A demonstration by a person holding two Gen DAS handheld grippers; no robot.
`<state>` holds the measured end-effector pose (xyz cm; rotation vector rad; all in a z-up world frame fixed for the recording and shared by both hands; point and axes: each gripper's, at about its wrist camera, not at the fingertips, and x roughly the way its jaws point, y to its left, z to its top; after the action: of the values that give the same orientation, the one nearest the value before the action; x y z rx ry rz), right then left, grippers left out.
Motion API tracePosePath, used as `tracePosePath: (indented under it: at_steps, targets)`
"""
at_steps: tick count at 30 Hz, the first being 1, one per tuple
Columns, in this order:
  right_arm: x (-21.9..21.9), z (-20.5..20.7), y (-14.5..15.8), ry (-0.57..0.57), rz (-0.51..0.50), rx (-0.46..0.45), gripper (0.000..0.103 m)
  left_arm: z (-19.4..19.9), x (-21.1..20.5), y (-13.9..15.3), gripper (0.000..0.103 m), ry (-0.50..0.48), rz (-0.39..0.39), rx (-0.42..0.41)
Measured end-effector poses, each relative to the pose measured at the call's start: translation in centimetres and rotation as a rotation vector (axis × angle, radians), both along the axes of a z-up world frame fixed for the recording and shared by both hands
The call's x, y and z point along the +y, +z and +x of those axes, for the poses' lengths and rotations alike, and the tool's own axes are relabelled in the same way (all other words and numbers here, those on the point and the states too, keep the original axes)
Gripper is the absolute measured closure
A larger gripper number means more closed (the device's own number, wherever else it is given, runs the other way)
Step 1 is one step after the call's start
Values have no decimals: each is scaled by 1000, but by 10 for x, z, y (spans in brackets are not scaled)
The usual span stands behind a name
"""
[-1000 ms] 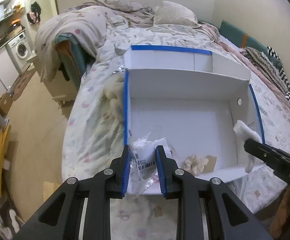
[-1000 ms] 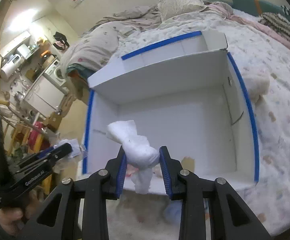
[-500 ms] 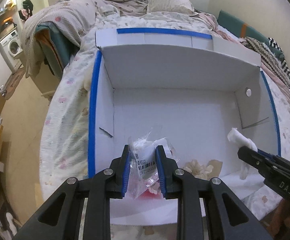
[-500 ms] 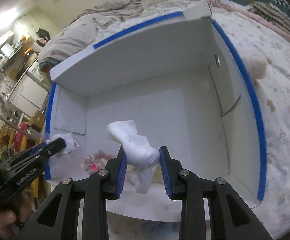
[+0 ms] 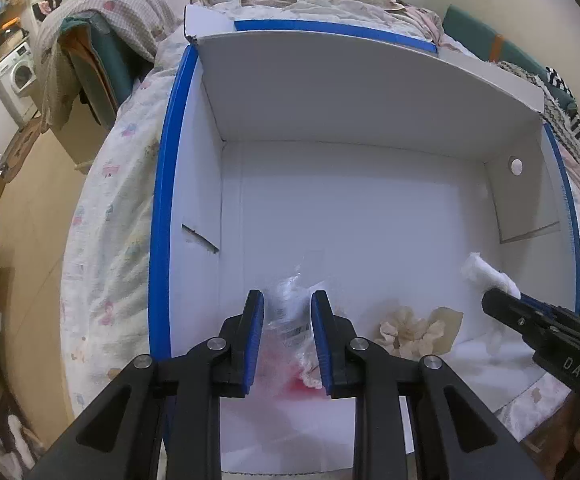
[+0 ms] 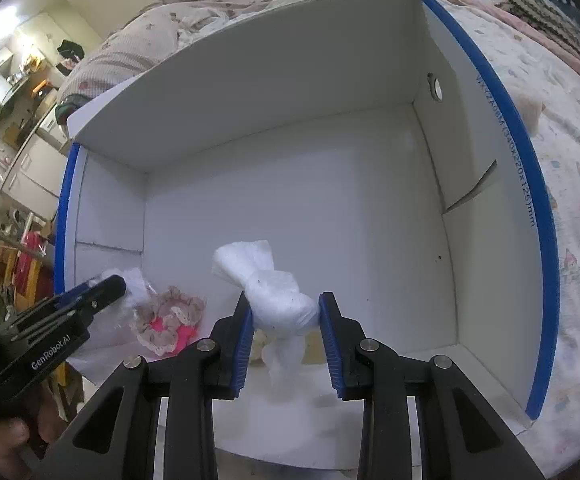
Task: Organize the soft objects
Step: 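Carry the plastic bag and white cloth over the box with both grippers, then open the left gripper over the box while the right gripper releases the white cloth, then withdraw both grippers from the box toward the blue scrunchie and sponge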
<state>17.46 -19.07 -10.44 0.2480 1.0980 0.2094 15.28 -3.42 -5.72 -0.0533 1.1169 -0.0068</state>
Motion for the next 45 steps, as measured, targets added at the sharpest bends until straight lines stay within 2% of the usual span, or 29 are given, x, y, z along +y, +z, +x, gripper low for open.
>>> tracePosePath:
  at_steps: [16, 17, 19, 20, 21, 23, 24, 25, 27, 31, 40, 45]
  targets:
    - [-1, 5, -11, -15, -2, 54, 67, -2, -7, 0, 80, -33, 24, -1]
    - [-1, 5, -11, -15, -3, 54, 65, -2, -7, -1, 80, -33, 24, 0]
    - [-3, 4, -10, -22, 6, 50, 45, -2, -8, -1, 79, -34, 24, 1]
    - [-4, 4, -9, -28, 19, 46, 40, -3, -8, 0, 77, -34, 24, 0]
    - [-6, 4, -8, -37, 33, 40, 36, -3, -9, 0, 71, -36, 24, -2]
    - [-8, 3, -6, -49, 39, 33, 32, -4, -9, 3, 57, -36, 29, -11]
    - [-8, 3, -6, -54, 38, 31, 31, -6, -9, 4, 46, -33, 31, -21]
    - [-8, 3, -6, -56, 40, 31, 31, -7, -9, 6, 41, -32, 34, -32]
    - [-8, 3, -7, -53, 39, 34, 31, -9, -10, 10, 40, -29, 41, -49]
    - [-6, 3, -6, -42, 33, 33, 31, -9, -13, 11, 40, -49, 52, -46]
    - [3, 0, -1, -24, 30, 22, 31, -15, -6, 15, 40, -22, 59, -57]
    - [7, -7, 7, -22, 27, -4, 31, -20, 0, 18, 40, 0, 16, -51]
